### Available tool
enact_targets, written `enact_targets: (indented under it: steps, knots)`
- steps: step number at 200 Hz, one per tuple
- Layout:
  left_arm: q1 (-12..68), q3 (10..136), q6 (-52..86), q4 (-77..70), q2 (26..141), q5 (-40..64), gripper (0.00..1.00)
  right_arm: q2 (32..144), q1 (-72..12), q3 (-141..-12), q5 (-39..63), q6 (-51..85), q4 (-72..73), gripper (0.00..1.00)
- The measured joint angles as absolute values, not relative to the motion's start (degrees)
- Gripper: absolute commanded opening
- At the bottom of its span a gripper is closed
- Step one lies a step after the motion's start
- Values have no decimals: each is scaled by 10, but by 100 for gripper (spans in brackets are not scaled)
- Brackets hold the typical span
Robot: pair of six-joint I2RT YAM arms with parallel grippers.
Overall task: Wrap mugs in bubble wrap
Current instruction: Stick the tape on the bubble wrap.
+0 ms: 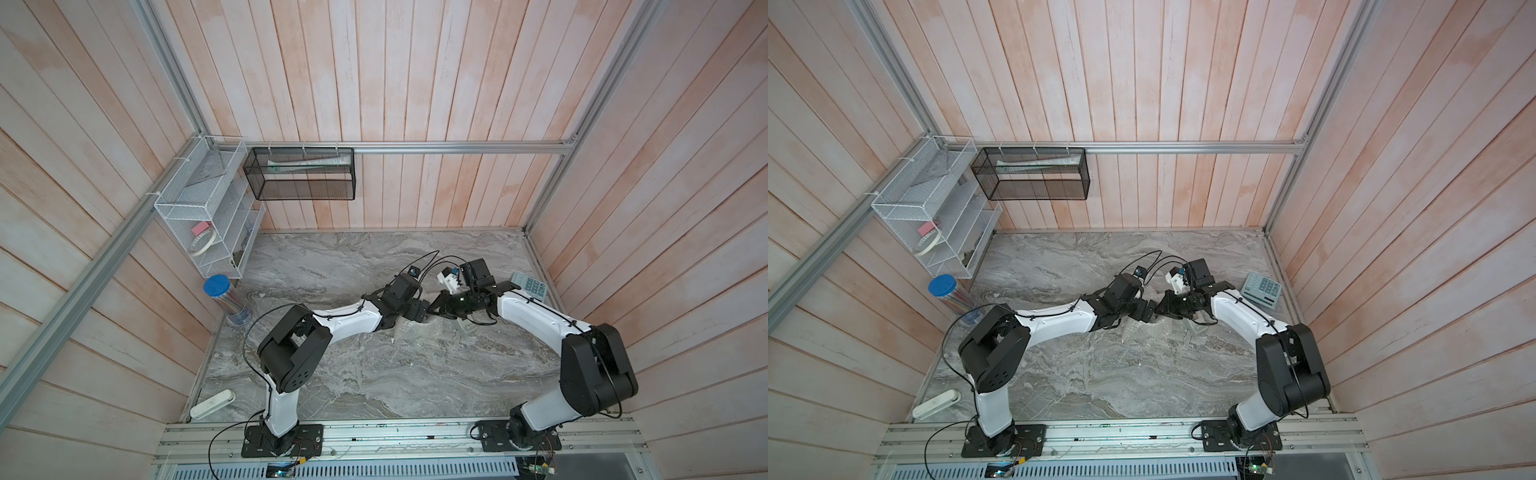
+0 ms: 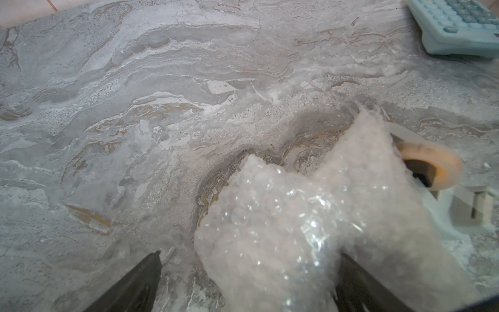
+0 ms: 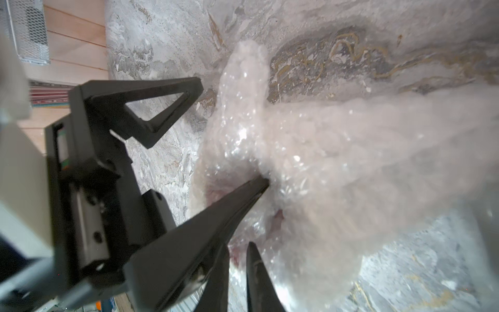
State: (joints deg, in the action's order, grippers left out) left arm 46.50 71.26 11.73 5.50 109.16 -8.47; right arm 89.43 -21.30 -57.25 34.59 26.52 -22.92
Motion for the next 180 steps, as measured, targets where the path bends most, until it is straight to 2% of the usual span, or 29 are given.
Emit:
enact_targets:
  steps: [32,96,152,180]
  knots:
    - [465,713,117,55,1092,-84,100,926,-213,-570,336,269,-209,2]
    - [465,712,116,55,1092,-84,100,933,-216,-565,320,270,-197,0]
    - [465,712,116,65,1062,-84,100,866,-215,-564,316,275,-218,20]
    - [465,712,116,66,1016,-87,100,823,-202,-569,315,276,-233,23]
